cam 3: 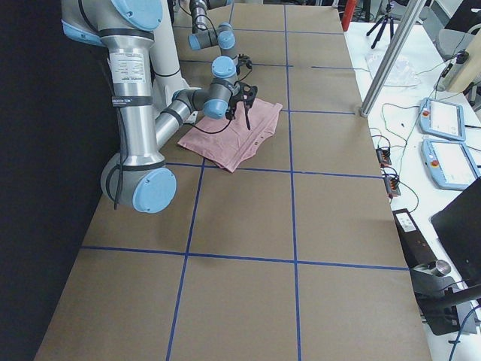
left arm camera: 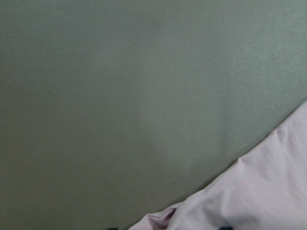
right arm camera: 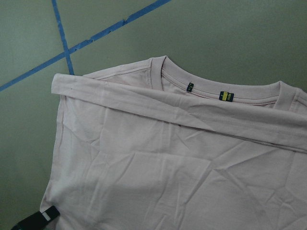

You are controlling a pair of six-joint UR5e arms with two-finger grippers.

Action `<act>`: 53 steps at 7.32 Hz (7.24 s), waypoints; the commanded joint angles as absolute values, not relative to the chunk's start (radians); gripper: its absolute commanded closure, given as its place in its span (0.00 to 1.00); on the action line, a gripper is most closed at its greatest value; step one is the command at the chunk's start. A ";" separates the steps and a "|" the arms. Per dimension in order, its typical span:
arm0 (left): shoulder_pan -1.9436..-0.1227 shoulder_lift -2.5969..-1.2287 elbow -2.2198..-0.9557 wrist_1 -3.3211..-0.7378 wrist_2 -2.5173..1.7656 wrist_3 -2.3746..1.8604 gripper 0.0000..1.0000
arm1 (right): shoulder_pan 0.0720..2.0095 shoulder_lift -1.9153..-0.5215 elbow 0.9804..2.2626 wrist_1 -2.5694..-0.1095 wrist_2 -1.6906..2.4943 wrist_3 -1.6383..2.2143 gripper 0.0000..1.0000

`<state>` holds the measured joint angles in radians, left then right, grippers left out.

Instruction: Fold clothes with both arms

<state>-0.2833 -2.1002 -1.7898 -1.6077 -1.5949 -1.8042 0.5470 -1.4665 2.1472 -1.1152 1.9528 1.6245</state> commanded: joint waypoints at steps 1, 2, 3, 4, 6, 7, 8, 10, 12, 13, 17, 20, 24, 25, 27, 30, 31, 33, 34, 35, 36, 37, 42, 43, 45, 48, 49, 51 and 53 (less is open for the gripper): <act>-0.291 -2.100 -1.805 -1.606 -1.597 -1.802 1.00 | 0.548 -1.465 2.146 -1.115 1.953 1.624 0.00; -0.305 -2.102 -1.812 -1.606 -1.598 -1.802 1.00 | 0.548 -1.465 2.145 -1.115 1.950 1.624 0.00; -0.328 -2.102 -1.812 -1.605 -1.600 -1.802 1.00 | 0.548 -1.466 2.146 -1.115 1.947 1.624 0.00; -0.369 -2.102 -1.810 -1.602 -1.598 -1.801 1.00 | 0.546 -1.465 2.145 -1.115 1.947 1.624 0.00; -0.480 -2.103 -1.772 -1.611 -1.595 -1.689 1.00 | 0.577 -1.465 2.143 -1.115 1.948 1.623 0.00; -0.526 -2.150 -1.675 -1.635 -1.570 -1.642 1.00 | 0.587 -1.465 2.143 -1.115 1.947 1.623 0.00; -0.573 -2.195 -1.543 -1.731 -1.568 -1.597 1.00 | 0.592 -1.466 2.144 -1.115 1.922 1.621 0.00; -0.685 -2.273 -1.346 -1.889 -1.566 -1.467 1.00 | 0.597 -1.465 2.138 -1.117 1.899 1.562 0.00; -0.713 -2.411 -1.185 -2.018 -1.568 -1.425 1.00 | 0.601 -1.453 2.102 -1.120 1.855 1.522 0.00; -0.713 -2.495 -1.078 -2.087 -1.568 -1.427 1.00 | 0.606 -1.430 2.076 -1.123 1.842 1.502 0.00; -0.721 -2.536 -0.913 -2.194 -1.473 -1.330 0.01 | 0.615 -1.427 2.039 -1.123 1.825 1.480 0.00; -0.756 -2.502 -1.009 -2.185 -1.601 -1.316 0.00 | 0.615 -1.425 2.033 -1.126 1.833 1.480 0.00; -0.729 -2.125 -1.668 -1.888 -1.795 -1.482 0.00 | 0.580 -1.427 2.022 -1.153 1.835 1.477 0.00; -0.644 -2.020 -1.774 -1.879 -1.783 -1.643 0.00 | 0.569 -1.398 2.025 -1.202 1.833 1.477 0.00; -0.402 -1.875 -1.943 -1.852 -1.669 -1.947 0.00 | 0.552 -1.370 2.025 -1.249 1.832 1.471 0.00; -0.235 -1.972 -1.928 -1.636 -1.609 -2.098 0.00 | 0.551 -1.370 2.025 -1.249 1.829 1.470 0.00; -0.235 -1.986 -1.921 -1.619 -1.605 -2.098 0.00 | 0.551 -1.370 2.023 -1.249 1.829 1.470 0.00; -0.254 -1.987 -1.887 -1.618 -1.600 -2.089 0.01 | 0.551 -1.368 2.020 -1.249 1.829 1.468 0.00; -0.268 -1.983 -1.884 -1.617 -1.591 -2.086 0.01 | 0.551 -1.368 2.022 -1.249 1.829 1.468 0.00; -0.276 -1.980 -1.882 -1.617 -1.589 -2.082 0.02 | 0.551 -1.368 2.022 -1.249 1.829 1.468 0.00; -0.276 -1.980 -1.881 -1.617 -1.589 -2.082 0.03 | 0.551 -1.367 2.022 -1.249 1.829 1.468 0.00; -0.278 -1.980 -1.876 -1.617 -1.588 -2.082 0.04 | 0.552 -1.368 2.022 -1.249 1.827 1.468 0.00; -0.275 -1.983 -1.856 -1.618 -1.589 -2.082 0.20 | 0.554 -1.368 2.025 -1.249 1.827 1.468 0.00; -0.276 -1.983 -1.864 -1.617 -1.589 -2.082 0.28 | 0.554 -1.368 2.026 -1.249 1.827 1.468 0.00; -0.276 -1.982 -1.865 -1.617 -1.589 -2.082 0.55 | 0.554 -1.368 2.026 -1.249 1.827 1.468 0.00; -0.276 -1.979 -1.871 -1.617 -1.591 -2.082 0.92 | 0.555 -1.368 2.026 -1.249 1.827 1.468 0.00; -0.276 -1.979 -1.876 -1.615 -1.589 -2.080 0.98 | 0.555 -1.368 2.028 -1.249 1.827 1.470 0.00; -0.278 -1.977 -1.923 -1.606 -1.591 -2.069 1.00 | 0.555 -1.368 2.028 -1.249 1.832 1.468 0.00; -0.278 -1.979 -1.995 -1.536 -1.592 -2.019 1.00 | 0.519 -1.367 2.019 -1.252 1.835 1.485 0.00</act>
